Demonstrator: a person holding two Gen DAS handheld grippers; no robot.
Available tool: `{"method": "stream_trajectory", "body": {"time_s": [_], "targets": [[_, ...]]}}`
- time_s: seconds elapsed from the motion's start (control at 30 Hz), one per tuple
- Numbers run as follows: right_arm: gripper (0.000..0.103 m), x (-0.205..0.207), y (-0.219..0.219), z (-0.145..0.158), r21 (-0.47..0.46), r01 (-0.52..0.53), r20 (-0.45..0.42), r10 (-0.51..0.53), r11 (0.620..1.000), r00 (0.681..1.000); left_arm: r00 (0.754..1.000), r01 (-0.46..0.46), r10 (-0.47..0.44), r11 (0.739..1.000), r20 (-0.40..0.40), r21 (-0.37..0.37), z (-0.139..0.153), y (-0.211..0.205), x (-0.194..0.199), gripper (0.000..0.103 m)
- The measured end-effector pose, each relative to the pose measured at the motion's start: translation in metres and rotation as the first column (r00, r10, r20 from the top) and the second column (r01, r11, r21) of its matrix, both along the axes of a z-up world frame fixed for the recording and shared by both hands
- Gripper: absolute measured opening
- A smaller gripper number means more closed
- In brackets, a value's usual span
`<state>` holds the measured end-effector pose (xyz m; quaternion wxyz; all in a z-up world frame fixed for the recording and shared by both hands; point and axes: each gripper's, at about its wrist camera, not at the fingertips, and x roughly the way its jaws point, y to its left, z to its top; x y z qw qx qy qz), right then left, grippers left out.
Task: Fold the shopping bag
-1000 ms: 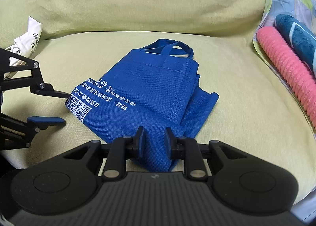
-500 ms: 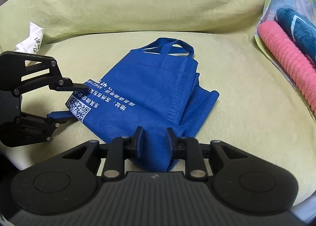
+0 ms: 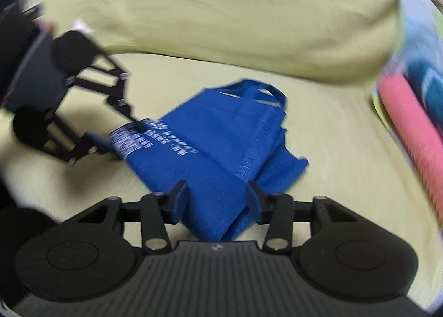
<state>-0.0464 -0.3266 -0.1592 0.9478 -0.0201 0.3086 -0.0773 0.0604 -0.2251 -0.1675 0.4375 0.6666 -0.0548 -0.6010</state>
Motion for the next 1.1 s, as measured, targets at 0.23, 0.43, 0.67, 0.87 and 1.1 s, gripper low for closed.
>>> {"method": "stream_trajectory", "body": {"time_s": [0.23, 0.43, 0.67, 0.87, 1.1], "targets": [[0.063, -0.016, 0.026, -0.014, -0.359, -0.301, -0.082, 0.291, 0.884, 0.953, 0.999, -0.007, 0.006, 1.000, -0.041, -0.013, 0.000, 0.006, 0.004, 0.040], [0.058, -0.008, 0.034, -0.042, -0.587, -0.362, -0.121, 0.363, 0.725, 0.924, 0.996, -0.007, 0.006, 1.000, -0.085, -0.010, 0.003, 0.007, 0.008, 0.040], [0.042, 0.017, 0.009, -0.028, -0.322, -0.339, -0.084, 0.330, 0.884, 0.940, 0.980, -0.067, 0.061, 0.997, -0.189, -0.026, 0.010, 0.002, 0.018, 0.040], [0.039, 0.025, -0.013, -0.006, -0.044, -0.280, -0.075, 0.277, 0.959, 0.958, 0.939, -0.172, 0.159, 0.985, -0.306, -0.016, 0.028, -0.004, 0.024, 0.039], [0.038, 0.021, -0.051, 0.003, 0.320, -0.227, -0.093, 0.269, 0.920, 0.959, 0.902, -0.187, 0.186, 0.982, -0.390, 0.038, 0.047, -0.003, 0.018, 0.038]]}}
